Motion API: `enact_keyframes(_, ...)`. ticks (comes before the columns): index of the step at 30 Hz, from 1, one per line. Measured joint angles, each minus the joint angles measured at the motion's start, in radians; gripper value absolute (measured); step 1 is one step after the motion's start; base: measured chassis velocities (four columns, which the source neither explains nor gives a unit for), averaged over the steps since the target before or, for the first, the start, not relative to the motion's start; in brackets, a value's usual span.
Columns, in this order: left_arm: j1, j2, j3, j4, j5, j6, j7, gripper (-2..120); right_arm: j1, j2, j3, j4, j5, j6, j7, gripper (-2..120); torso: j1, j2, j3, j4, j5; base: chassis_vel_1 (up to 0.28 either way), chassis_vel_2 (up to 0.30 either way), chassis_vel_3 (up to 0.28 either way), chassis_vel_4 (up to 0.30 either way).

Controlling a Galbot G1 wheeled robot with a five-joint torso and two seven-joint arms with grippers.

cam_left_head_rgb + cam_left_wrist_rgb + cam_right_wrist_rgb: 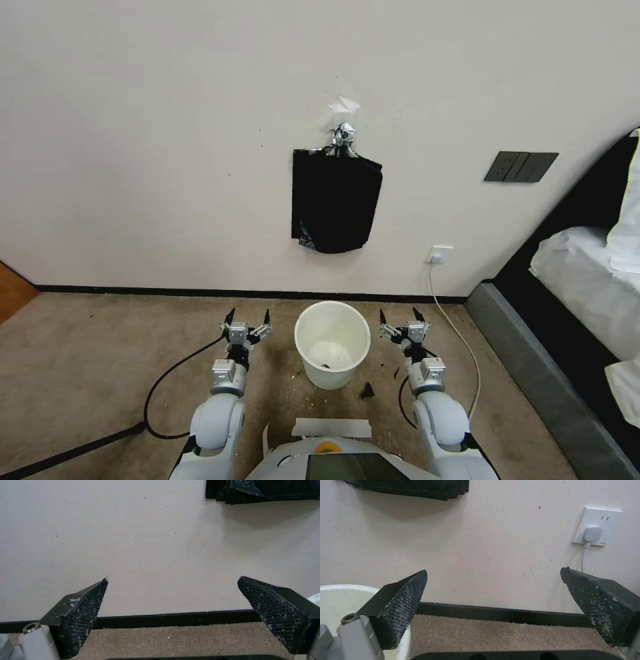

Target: Place a trash bag onto the trash bin.

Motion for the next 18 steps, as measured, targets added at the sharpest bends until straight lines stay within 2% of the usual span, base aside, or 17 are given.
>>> enact_keyframes(18,0.000,0.000,0.000,0.000,0.000,0.000,0.000,100,0.000,0.000,0.000,0.000,0.000,0.000,0.000,100,0.000,0.000,0.000,0.0000,0.0000,0.000,0.000,0.000,0.000)
